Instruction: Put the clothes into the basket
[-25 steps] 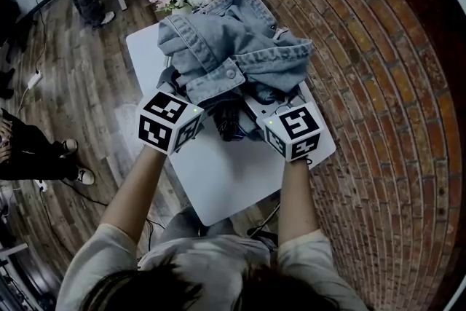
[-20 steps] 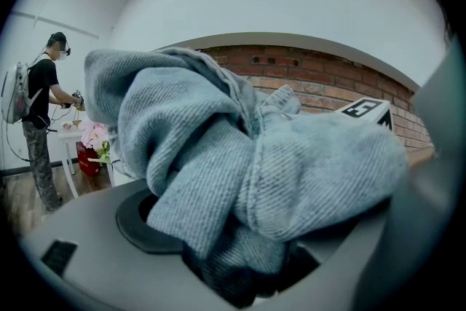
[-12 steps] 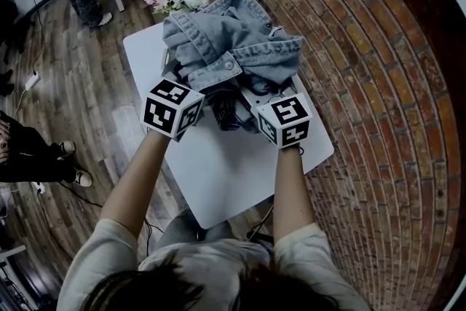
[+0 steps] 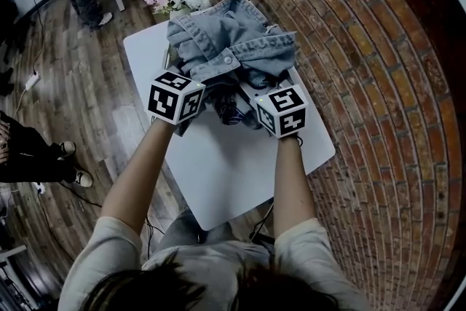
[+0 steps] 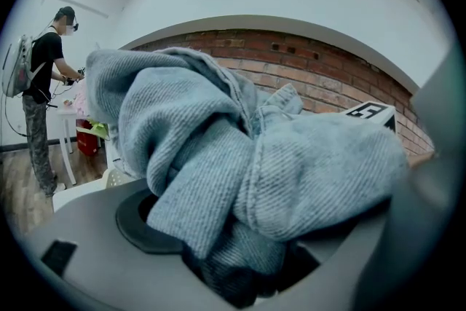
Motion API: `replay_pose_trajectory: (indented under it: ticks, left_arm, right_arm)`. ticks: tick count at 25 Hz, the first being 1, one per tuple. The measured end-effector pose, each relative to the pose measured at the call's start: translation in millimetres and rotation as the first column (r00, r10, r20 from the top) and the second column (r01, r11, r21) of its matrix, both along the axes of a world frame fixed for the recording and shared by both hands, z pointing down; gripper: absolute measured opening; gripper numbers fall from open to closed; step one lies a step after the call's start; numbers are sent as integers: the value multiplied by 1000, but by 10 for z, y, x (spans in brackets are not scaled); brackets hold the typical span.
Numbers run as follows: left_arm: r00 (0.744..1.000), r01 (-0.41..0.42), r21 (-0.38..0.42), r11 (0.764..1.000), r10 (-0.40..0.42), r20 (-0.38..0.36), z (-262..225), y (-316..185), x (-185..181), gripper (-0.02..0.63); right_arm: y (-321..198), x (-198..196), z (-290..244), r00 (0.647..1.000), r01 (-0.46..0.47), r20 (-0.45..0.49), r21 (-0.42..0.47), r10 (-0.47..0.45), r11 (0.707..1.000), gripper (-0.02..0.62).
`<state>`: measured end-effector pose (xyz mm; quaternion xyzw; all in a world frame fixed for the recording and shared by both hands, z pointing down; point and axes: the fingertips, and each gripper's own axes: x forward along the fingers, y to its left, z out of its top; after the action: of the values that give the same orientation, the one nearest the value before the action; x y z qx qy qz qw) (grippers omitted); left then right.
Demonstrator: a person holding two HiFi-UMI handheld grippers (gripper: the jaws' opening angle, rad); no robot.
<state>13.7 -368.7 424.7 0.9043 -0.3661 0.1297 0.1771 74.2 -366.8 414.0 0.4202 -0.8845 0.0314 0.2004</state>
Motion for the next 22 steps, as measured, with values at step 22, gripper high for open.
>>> replay_pose_trajectory:
  ticks: [22]
  left_arm:
    - [997, 5, -212, 977, -23, -79, 323, -167, -48, 425]
  right_arm:
    - [-155, 53, 197, 999, -9, 50, -93, 14, 996, 316]
